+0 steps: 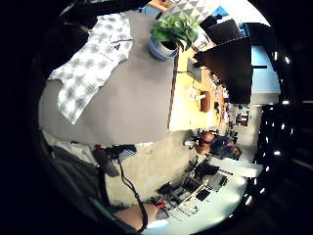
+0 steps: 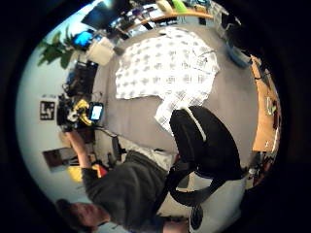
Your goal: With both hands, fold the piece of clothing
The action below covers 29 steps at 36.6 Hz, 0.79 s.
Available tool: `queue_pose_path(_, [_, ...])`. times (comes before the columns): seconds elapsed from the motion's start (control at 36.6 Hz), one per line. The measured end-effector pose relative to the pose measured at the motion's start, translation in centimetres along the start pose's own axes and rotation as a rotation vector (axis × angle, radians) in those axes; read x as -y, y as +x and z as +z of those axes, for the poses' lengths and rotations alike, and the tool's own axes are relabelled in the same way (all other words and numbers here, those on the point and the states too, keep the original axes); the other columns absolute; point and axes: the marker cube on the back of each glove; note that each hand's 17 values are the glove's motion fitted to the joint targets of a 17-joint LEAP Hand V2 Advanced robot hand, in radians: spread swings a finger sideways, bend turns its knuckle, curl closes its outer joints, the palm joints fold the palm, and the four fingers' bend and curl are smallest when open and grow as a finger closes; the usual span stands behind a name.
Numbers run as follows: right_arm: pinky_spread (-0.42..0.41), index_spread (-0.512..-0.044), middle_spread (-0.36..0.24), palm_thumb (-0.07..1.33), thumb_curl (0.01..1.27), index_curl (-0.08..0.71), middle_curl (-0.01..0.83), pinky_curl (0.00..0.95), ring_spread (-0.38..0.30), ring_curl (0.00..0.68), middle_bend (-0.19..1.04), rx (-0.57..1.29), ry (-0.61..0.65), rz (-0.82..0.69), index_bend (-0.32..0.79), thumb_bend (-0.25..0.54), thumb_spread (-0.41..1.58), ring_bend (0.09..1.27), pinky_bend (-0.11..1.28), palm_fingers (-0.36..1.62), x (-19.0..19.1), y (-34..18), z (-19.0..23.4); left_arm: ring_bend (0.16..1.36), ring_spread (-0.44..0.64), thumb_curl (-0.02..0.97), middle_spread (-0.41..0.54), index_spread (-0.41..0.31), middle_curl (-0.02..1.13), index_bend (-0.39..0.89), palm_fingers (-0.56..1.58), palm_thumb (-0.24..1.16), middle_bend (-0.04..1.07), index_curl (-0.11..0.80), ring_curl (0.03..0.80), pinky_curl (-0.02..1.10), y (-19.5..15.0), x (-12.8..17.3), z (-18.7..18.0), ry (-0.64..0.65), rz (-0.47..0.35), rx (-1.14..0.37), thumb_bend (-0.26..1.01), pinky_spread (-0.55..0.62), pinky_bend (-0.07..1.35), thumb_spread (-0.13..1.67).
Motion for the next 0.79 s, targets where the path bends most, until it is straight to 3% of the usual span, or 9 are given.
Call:
queue_pose_path(0.16, [0.193, -0.272, -0.017, 0.5, 0.18, 0.283, 0.352, 0.306, 0.01, 0.319, 0.24, 0.003, 0.006, -0.003, 0.13, 0.121, 1.22, 0.35, 0.25, 0.62, 0.0, -0.2, 0.6, 0.65, 0.1, 0.194, 0.112, -0.062, 0.2, 0.04, 0.23, 0.18, 0.15, 0.21, 0.334, 0.38, 1.6, 2.5, 5.1, -0.12, 0.073, -0.093, -0.02, 0.14, 0.63, 1.03])
queue_pose_path(0.25, [0.189, -0.267, -0.02, 0.51, 0.19, 0.283, 0.36, 0.308, 0.001, 0.326, 0.24, -0.004, 0.0, -0.007, 0.14, 0.11, 1.22, 0.36, 0.24, 0.65, -0.1, -0.2, 1.1, 0.67, 0.12, 0.206, 0.133, -0.068, 0.21, 0.03, 0.19, 0.18, 0.16, 0.189, 0.341, 0.4, 2.9, 2.0, 6.9, -0.233, 0.114, -0.126, -0.02, 0.14, 0.68, 1.0])
queue_pose_path(0.36, [0.179, -0.257, -0.022, 0.55, 0.2, 0.289, 0.372, 0.311, -0.009, 0.329, 0.25, -0.011, -0.024, -0.007, 0.14, 0.107, 1.23, 0.35, 0.22, 0.69, -0.4, -0.2, 1.9, 0.69, 0.17, 0.222, 0.158, -0.077, 0.22, 0.05, 0.13, 0.19, 0.17, 0.168, 0.343, 0.41, 3.7, 0.3, 8.6, -0.404, 0.043, -0.08, -0.02, 0.16, 0.73, 0.97])
queue_pose_path(0.44, [0.175, -0.255, -0.027, 0.56, 0.21, 0.293, 0.378, 0.315, -0.013, 0.336, 0.25, -0.015, -0.036, -0.008, 0.14, 0.098, 1.23, 0.35, 0.22, 0.69, -0.5, -0.1, 2.4, 0.7, 0.21, 0.234, 0.179, -0.083, 0.22, 0.06, 0.1, 0.21, 0.17, 0.16, 0.34, 0.41, 3.6, 0.6, 10.1, -0.448, 0.006, -0.048, -0.02, 0.17, 0.76, 0.96])
queue_pose_path(0.52, [0.174, -0.252, -0.029, 0.57, 0.22, 0.297, 0.383, 0.32, -0.015, 0.34, 0.25, -0.014, -0.053, -0.009, 0.14, 0.087, 1.23, 0.35, 0.21, 0.7, -0.5, 0.1, 3.2, 0.73, 0.25, 0.281, 0.215, -0.081, 0.22, 0.08, 0.07, 0.41, 0.17, 0.158, 0.343, 0.4, 3.6, 1.9, 11.1, -0.338, 0.01, -0.018, 0.09, 0.19, 0.76, 1.03])
queue_pose_path(0.57, [0.173, -0.25, -0.03, 0.57, 0.22, 0.298, 0.386, 0.323, -0.016, 0.342, 0.25, -0.012, -0.059, -0.007, 0.14, 0.079, 1.23, 0.34, 0.21, 0.7, -0.4, 0.2, 3.7, 0.74, 0.2, 0.307, 0.181, -0.088, 0.23, 0.12, 0.17, 0.48, 0.2, 0.166, 0.338, 0.39, 3.6, 2.8, 11.5, -0.215, 0.012, 0.01, 0.12, 0.13, 0.72, 1.06])
queue_pose_path(0.66, [0.17, -0.251, -0.031, 0.59, 0.23, 0.301, 0.39, 0.326, -0.02, 0.345, 0.24, -0.013, -0.064, -0.008, 0.14, 0.071, 1.24, 0.34, 0.21, 0.7, -0.1, 0.4, 4.6, 0.7, 0.01, 0.338, 0.017, -0.12, 0.25, 0.2, 0.6, 0.56, 0.22, 0.202, 0.298, 0.36, 3.6, 3.5, 11.7, -0.073, 0.013, 0.049, 0.15, -0.09, 0.75, 1.1])
queue_pose_path(0.68, [0.169, -0.25, -0.031, 0.59, 0.23, 0.301, 0.391, 0.328, -0.021, 0.345, 0.24, -0.012, -0.068, -0.01, 0.14, 0.067, 1.24, 0.34, 0.21, 0.7, -0.1, 0.4, 4.9, 0.69, 0.0, 0.344, 0.005, -0.119, 0.25, 0.16, 0.58, 0.56, 0.2, 0.198, 0.295, 0.35, 3.6, 3.8, 11.7, -0.02, 0.01, 0.059, 0.15, -0.11, 0.75, 1.1])
queue_pose_path(0.79, [0.162, -0.243, -0.032, 0.6, 0.23, 0.305, 0.396, 0.328, -0.023, 0.349, 0.24, -0.008, -0.099, -0.025, 0.14, 0.057, 1.25, 0.33, 0.19, 0.71, 0.3, 0.1, 6.4, 0.65, -0.2, 0.412, -0.157, -0.206, 0.33, 0.28, 1.11, 0.74, 0.39, 0.268, 0.304, 0.34, 3.3, 6.1, 10.9, 0.185, -0.005, 0.067, 0.22, -0.25, 0.65, 1.07])
